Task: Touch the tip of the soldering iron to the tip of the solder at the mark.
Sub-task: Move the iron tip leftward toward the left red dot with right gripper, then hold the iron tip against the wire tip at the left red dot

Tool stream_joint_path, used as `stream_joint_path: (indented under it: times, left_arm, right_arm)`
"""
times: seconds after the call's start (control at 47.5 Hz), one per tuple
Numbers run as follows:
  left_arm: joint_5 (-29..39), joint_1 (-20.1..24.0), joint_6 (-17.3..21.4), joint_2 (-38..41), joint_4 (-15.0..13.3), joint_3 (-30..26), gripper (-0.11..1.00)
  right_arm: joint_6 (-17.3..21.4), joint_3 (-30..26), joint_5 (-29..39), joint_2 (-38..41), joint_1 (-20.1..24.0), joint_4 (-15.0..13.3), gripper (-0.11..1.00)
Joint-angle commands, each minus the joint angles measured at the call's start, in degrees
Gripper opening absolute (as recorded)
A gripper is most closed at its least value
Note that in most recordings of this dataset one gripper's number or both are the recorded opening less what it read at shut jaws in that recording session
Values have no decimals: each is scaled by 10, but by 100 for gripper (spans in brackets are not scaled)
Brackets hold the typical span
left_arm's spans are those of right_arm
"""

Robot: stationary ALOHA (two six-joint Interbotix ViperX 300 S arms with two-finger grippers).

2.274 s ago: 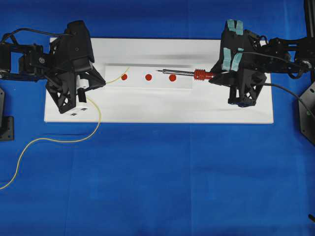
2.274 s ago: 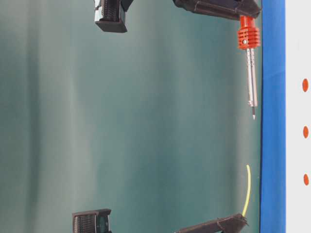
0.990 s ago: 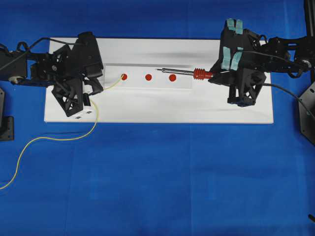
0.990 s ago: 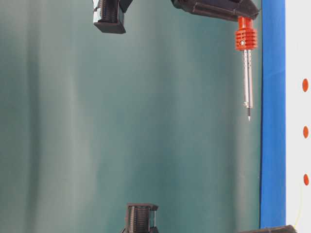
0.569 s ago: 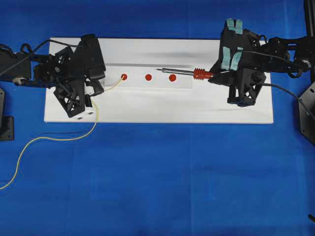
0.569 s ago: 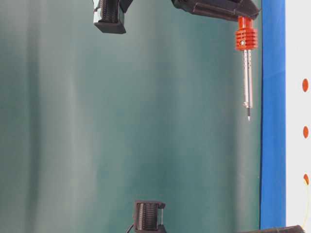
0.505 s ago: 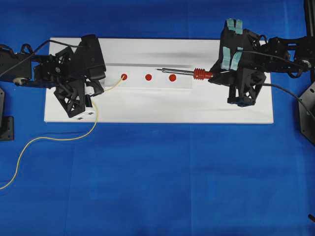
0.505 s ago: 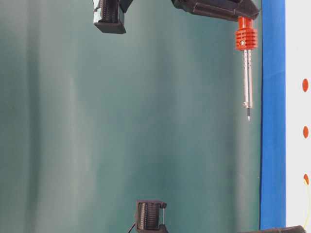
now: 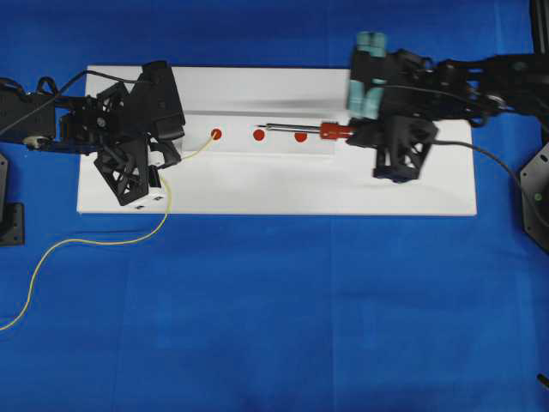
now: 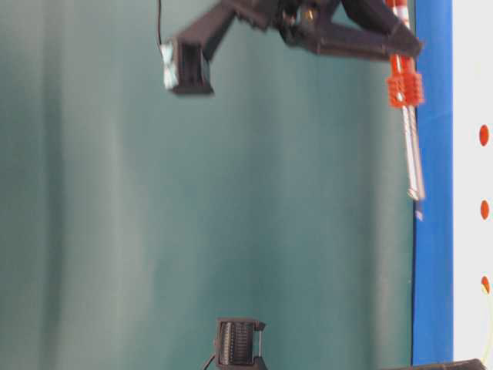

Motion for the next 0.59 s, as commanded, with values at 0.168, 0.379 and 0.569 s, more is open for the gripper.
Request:
stream_joint_path:
  times: [0.168, 0.379, 0.569]
  left_arm:
    - [-1, -2, -1, -5, 2, -9, 2]
    - [-1, -1, 0, -5, 1, -9, 2]
    - [0, -1, 0, -5, 2, -10, 2]
  right_arm:
    - [0, -122, 69, 77, -1, -28, 6]
    - [9, -185, 114, 133, 0, -54, 6]
    - [11, -205, 125, 159, 7, -55, 6]
